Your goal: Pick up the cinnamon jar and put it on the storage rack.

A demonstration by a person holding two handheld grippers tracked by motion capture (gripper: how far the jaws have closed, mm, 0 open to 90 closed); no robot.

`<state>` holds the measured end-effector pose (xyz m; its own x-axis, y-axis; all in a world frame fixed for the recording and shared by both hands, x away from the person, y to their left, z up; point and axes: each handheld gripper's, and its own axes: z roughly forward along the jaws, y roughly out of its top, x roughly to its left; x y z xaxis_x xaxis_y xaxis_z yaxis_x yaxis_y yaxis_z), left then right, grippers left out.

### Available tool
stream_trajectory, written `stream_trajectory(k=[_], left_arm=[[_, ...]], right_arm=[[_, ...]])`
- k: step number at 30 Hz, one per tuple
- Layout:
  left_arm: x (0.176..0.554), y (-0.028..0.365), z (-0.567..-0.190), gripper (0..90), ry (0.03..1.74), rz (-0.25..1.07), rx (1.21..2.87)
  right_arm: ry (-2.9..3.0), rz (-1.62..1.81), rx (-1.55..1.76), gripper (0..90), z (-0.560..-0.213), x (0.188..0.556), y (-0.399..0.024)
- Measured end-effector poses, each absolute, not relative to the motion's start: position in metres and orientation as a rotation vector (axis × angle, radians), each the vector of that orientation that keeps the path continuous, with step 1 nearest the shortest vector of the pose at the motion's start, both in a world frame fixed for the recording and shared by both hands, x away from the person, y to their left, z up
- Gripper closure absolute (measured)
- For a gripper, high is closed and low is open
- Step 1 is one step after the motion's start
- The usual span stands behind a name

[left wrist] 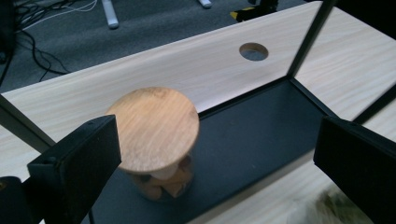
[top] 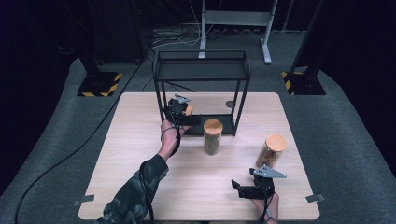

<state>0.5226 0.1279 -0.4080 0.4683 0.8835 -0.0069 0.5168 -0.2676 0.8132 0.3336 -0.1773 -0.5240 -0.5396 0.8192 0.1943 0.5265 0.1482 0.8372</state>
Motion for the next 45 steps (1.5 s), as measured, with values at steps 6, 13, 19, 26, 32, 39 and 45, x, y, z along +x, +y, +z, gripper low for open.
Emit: stream_trajectory(k=[6,13,19,26,32,39,45], left_arm=[[0.506,0.134,-0.407,0.3,1.126,0.573,1.953],[0.48,0.145,-0.413,0.3,1.086,0.554,1.976],[0.458,0.159,-0.425,0.2,1.063,0.55,2.004],[0.434,0.18,-0.453,0.2,1.086,0.518,2.038],[0.415,0.204,-0.48,0.2,1.138,0.5,2.063],[0.386,0.229,-0.502,0.2,1.16,0.529,2.085],[0.368,0.243,-0.51,0.2,1.18,0.576,2.093]], right_arm=[[2.123,1.342,1.298,3.4,-0.524,0.334,-0.177],[2.122,1.34,1.298,3.4,-0.524,0.334,-0.177],[2.123,1.339,1.298,3.3,-0.524,0.334,-0.177],[2.123,1.338,1.298,3.3,-0.524,0.334,-0.177],[2.122,1.34,1.298,3.4,-0.524,0.334,-0.177],[2.124,1.336,1.297,3.3,-0.524,0.334,-0.177],[2.123,1.336,1.296,3.3,-0.524,0.333,-0.177]])
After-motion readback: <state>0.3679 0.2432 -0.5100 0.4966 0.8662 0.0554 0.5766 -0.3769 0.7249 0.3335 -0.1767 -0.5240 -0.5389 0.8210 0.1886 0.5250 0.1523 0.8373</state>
